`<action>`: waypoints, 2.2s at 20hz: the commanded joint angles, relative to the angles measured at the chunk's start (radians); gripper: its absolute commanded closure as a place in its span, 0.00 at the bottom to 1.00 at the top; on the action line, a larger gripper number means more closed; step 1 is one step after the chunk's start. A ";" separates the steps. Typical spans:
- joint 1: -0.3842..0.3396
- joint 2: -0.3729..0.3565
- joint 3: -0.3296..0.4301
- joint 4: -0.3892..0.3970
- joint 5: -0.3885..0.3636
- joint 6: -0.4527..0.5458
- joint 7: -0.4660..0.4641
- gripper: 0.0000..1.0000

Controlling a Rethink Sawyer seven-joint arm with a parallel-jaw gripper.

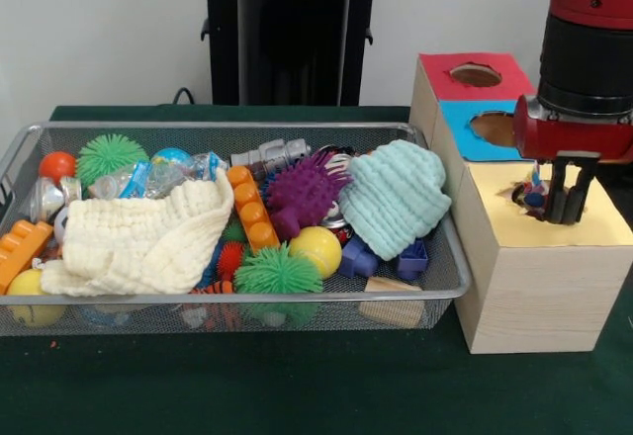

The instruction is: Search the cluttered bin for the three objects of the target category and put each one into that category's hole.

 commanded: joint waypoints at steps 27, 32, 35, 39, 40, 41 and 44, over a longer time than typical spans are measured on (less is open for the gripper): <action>-0.067 -0.095 0.022 0.177 0.019 0.257 0.057 1.00; -0.078 -0.087 0.034 0.189 0.007 0.204 0.053 1.00; -0.097 -0.039 0.066 0.191 0.012 0.125 0.049 1.00; -0.127 0.051 0.132 0.161 -0.003 -0.048 0.015 1.00; -0.134 0.070 0.144 0.152 -0.010 -0.083 0.008 1.00; -0.134 0.077 0.146 0.140 -0.014 -0.086 0.008 1.00; -0.143 0.107 0.167 0.120 -0.029 -0.133 -0.004 1.00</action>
